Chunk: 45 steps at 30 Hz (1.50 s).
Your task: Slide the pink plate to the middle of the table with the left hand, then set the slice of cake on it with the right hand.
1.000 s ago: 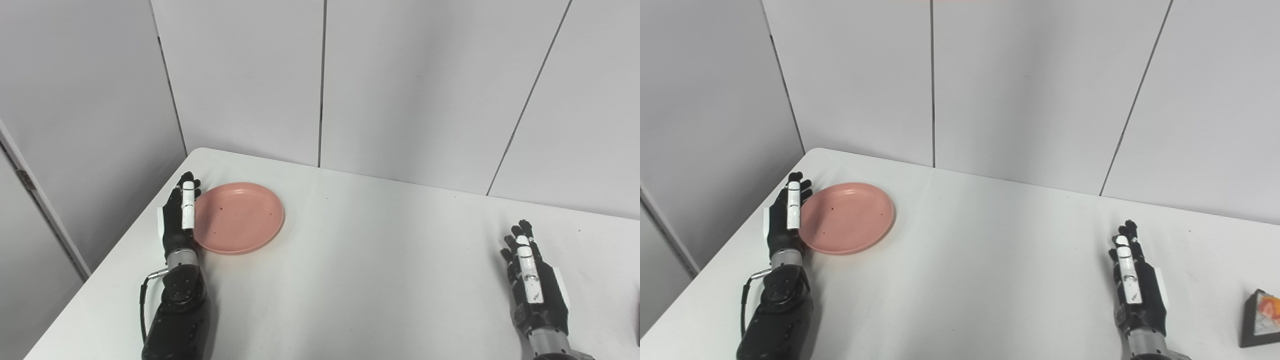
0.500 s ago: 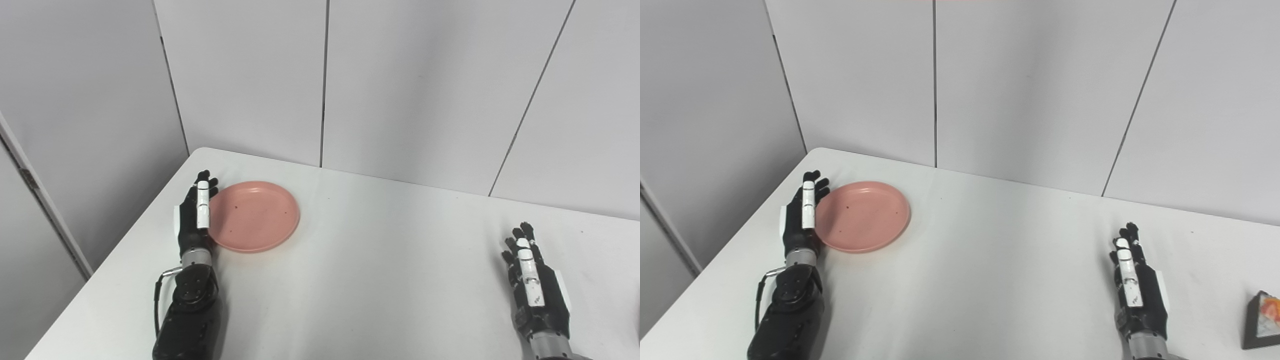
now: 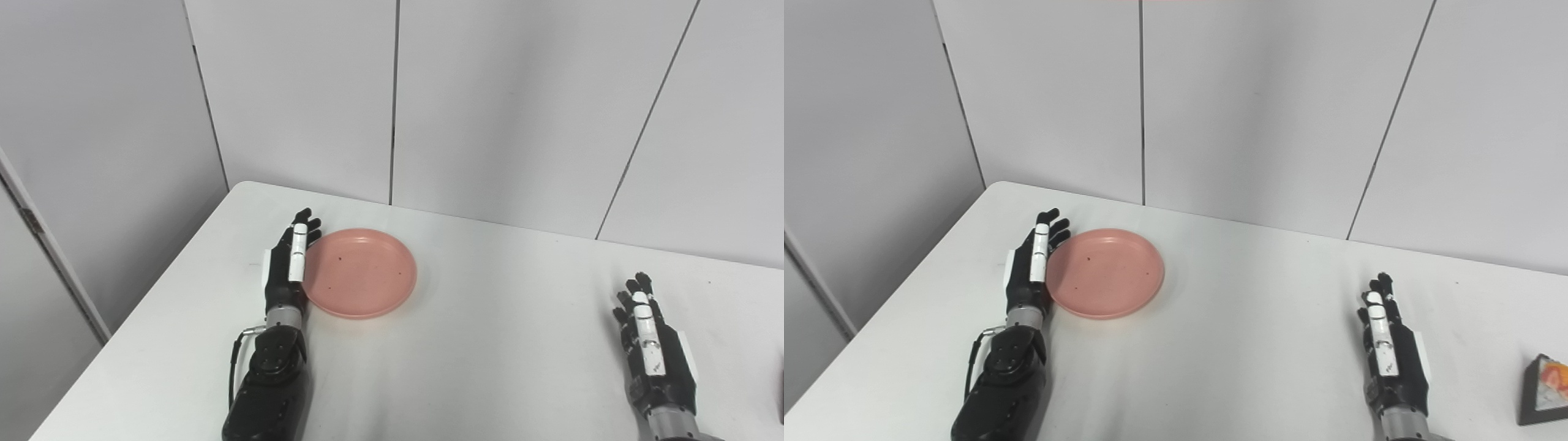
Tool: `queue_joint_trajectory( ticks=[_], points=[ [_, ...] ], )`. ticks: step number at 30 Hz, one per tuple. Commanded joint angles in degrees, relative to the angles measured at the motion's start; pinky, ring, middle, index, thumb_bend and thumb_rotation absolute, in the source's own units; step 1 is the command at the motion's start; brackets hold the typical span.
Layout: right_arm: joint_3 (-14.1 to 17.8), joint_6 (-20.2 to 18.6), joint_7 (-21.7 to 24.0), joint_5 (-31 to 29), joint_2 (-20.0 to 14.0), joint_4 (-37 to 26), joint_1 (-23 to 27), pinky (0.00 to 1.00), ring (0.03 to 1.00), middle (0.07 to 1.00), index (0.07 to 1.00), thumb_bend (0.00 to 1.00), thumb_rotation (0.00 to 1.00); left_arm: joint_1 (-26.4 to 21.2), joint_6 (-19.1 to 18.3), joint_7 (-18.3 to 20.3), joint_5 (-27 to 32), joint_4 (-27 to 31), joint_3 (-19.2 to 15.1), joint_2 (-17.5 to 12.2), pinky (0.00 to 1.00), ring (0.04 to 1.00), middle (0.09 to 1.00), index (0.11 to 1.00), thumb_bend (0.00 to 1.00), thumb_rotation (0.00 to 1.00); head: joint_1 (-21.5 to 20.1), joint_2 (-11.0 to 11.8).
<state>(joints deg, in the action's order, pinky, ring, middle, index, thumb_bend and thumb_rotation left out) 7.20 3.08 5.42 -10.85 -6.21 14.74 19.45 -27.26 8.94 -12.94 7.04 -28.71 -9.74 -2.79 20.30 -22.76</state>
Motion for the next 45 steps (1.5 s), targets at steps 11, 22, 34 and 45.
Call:
queue_joint_trajectory(
  ticks=[11, 22, 34, 45],
  points=[
    [-0.61, 3.92, 0.21, 1.52, -0.03, 1.42, 1.58, 1.0, 0.962, 0.975, 1.0, 0.47, 0.81, -1.65, 0.15, 4.42, 1.96, -1.43, 1.85, 3.92, 0.81, 0.825, 0.825, 0.82, 0.69, 0.95, -4.37, -1.62],
    [-0.7, 5.43, -0.24, 1.48, 1.03, 3.45, 2.36, 0.99, 0.936, 0.952, 0.974, 0.6, 0.75, -0.79, -1.33, 8.95, 2.57, -1.5, 4.6, 6.08, 0.89, 0.885, 0.873, 0.86, 0.68, 0.96, -9.02, -2.83],
    [-1.71, 7.2, -0.48, 3.73, 1.42, 3.92, 2.38, 0.96, 0.917, 0.941, 0.963, 0.64, 0.72, 0.64, -7.2, 12.94, 2.84, 0.98, 7.05, 8.67, 0.97, 0.922, 0.906, 0.892, 0.67, 0.97, -14.69, -4.29],
    [-2.15, 6.42, -0.93, 4.26, 2.2, 3.36, 2.45, 0.96, 0.917, 0.937, 0.965, 0.62, 0.72, 0.38, -2.5, 12.5, -0.04, -1.76, 8.68, 10.27, 0.96, 0.91, 0.903, 0.892, 0.64, 1.0, -16.88, -4.99]
  ],
)
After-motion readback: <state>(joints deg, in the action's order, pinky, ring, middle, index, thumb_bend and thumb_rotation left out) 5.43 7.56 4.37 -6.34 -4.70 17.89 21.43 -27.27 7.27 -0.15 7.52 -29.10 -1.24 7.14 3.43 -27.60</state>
